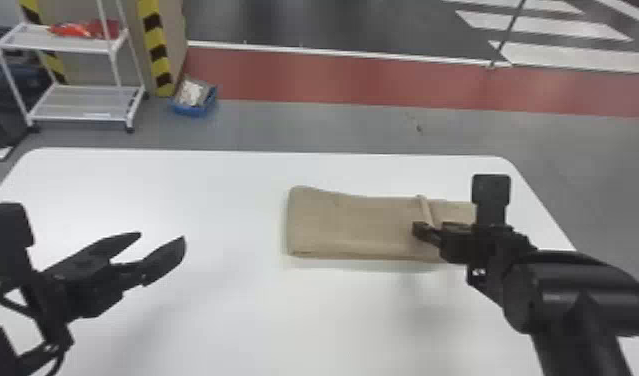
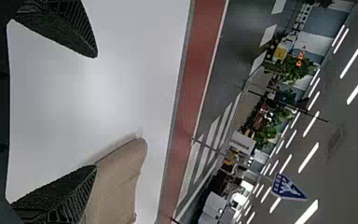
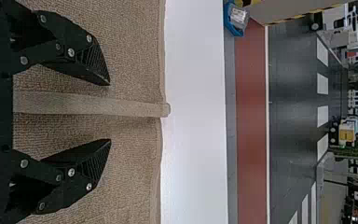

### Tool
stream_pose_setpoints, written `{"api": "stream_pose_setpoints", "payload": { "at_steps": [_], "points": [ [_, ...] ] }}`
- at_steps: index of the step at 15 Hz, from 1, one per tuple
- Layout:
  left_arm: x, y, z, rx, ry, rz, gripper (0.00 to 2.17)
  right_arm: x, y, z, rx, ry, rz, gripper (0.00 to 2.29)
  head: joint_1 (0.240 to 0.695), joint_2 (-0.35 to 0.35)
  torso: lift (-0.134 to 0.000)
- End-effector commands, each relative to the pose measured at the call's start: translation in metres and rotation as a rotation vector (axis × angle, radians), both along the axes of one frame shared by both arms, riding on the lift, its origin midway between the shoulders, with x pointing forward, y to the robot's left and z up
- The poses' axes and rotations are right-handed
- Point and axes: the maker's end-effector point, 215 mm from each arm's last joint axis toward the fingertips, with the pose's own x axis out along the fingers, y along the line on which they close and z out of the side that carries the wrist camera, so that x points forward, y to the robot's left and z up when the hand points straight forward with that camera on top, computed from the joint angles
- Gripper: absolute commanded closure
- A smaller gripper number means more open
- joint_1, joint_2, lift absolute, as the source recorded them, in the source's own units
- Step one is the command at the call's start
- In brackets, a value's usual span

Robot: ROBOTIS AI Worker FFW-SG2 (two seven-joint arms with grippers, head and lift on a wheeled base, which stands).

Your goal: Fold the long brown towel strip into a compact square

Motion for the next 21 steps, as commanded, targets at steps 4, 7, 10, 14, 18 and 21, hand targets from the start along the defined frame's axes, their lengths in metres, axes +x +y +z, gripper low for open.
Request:
{"api": "stream_pose_setpoints", "payload": {
  "at_steps": [4,7,10,14,18,21],
  "points": [
    [0.001,0.001,0.001,0.001,-0.002,0.003,0.02,0.003,0.004,-0.002,0.011,0.008,0.013,0.74,0.695,-0.146,-0.124],
    [0.001,0.001,0.001,0.001,-0.002,0.003,0.02,0.004,0.006,-0.002,0.013,0.009,0.016,0.83,0.695,-0.142,-0.124],
    [0.002,0.001,0.001,0.002,-0.004,0.003,0.02,0.003,0.004,-0.003,0.015,0.017,0.016,0.94,0.695,-0.139,-0.124],
    [0.003,0.002,0.001,0.003,-0.004,0.006,0.02,0.001,0.009,0.005,0.031,-0.003,0.030,0.94,0.695,-0.140,-0.124],
    [0.003,0.003,-0.001,0.007,-0.001,0.007,0.02,0.007,0.018,0.041,0.043,-0.081,0.042,0.95,0.695,-0.129,-0.124],
    [0.003,0.004,0.000,0.008,-0.002,0.008,0.02,0.007,0.018,0.059,0.059,-0.120,0.038,0.95,0.695,-0.125,-0.124]
  ]
}}
